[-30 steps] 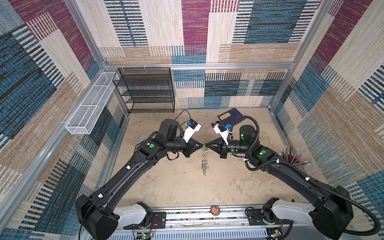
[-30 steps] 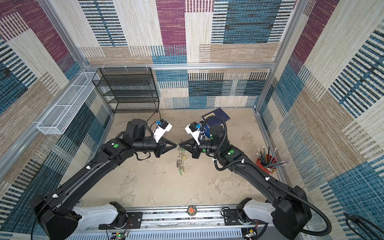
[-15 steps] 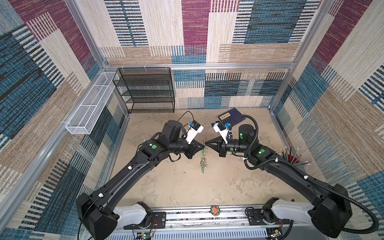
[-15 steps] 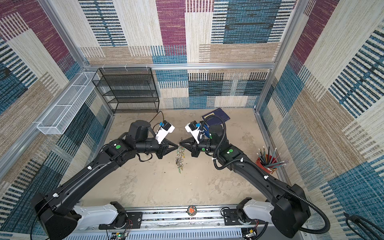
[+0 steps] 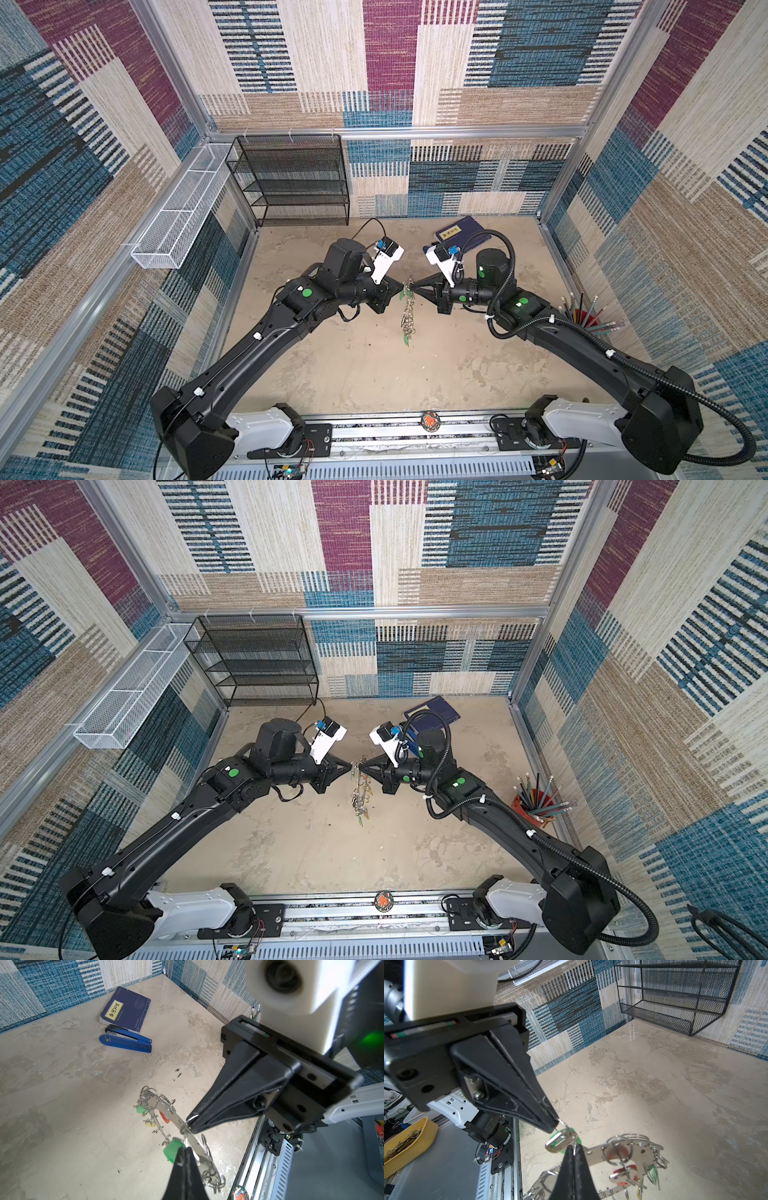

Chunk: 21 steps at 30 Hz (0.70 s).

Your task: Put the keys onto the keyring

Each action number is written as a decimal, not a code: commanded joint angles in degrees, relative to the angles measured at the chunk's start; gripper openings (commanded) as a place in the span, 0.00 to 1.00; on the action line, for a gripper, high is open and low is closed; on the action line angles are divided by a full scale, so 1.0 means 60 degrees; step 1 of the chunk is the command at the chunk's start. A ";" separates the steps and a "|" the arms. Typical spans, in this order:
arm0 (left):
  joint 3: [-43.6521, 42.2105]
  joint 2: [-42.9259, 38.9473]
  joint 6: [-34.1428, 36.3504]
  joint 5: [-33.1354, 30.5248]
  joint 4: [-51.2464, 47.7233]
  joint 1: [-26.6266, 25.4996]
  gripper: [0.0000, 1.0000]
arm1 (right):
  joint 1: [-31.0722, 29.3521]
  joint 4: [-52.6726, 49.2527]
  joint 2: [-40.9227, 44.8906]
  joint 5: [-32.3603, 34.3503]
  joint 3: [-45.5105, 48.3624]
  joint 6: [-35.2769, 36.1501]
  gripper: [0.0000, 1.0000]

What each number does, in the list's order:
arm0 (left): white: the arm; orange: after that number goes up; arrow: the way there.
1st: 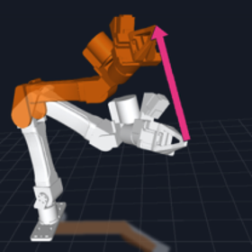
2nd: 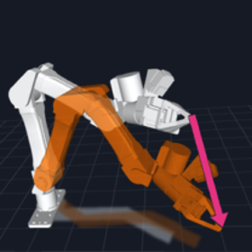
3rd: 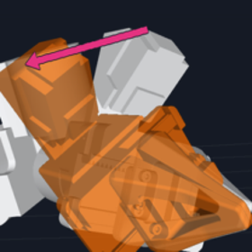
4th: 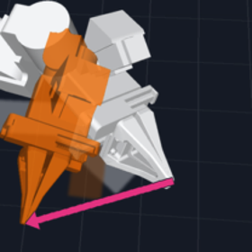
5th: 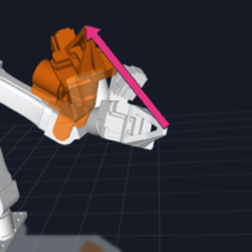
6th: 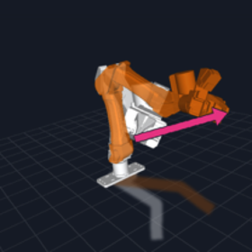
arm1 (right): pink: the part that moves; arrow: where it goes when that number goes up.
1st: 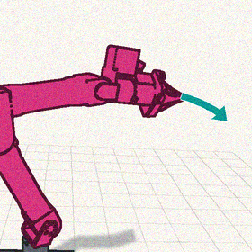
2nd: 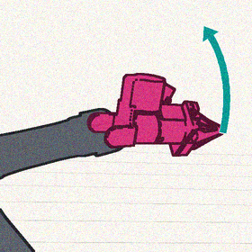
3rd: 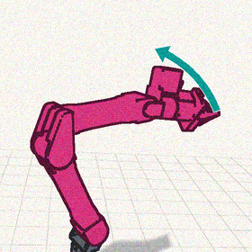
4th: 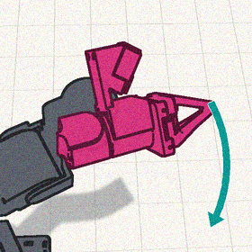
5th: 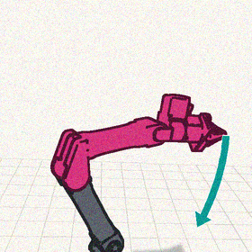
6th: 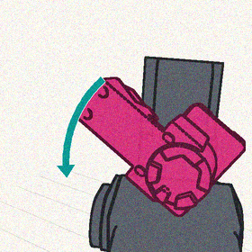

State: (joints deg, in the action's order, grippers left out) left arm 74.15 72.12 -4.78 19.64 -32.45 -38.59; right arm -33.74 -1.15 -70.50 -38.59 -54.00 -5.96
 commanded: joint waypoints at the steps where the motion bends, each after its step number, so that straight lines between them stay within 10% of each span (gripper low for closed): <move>1: 0.0157 0.0091 -0.0024 0.0022 -0.0040 -0.0057 0.00 | -0.0010 0.0448 0.0010 -0.0126 -0.0068 -0.0089 0.00; 21: -0.0043 0.0084 -0.0387 -0.1045 0.0161 -0.0541 0.00 | -0.0017 0.0445 -0.0026 -0.0248 -0.0097 -0.0164 0.00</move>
State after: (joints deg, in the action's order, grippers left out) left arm 74.43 72.82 -4.71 15.68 -32.77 -41.56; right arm -33.74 -1.15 -70.89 -39.03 -54.15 -6.17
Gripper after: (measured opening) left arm 0.052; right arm 0.049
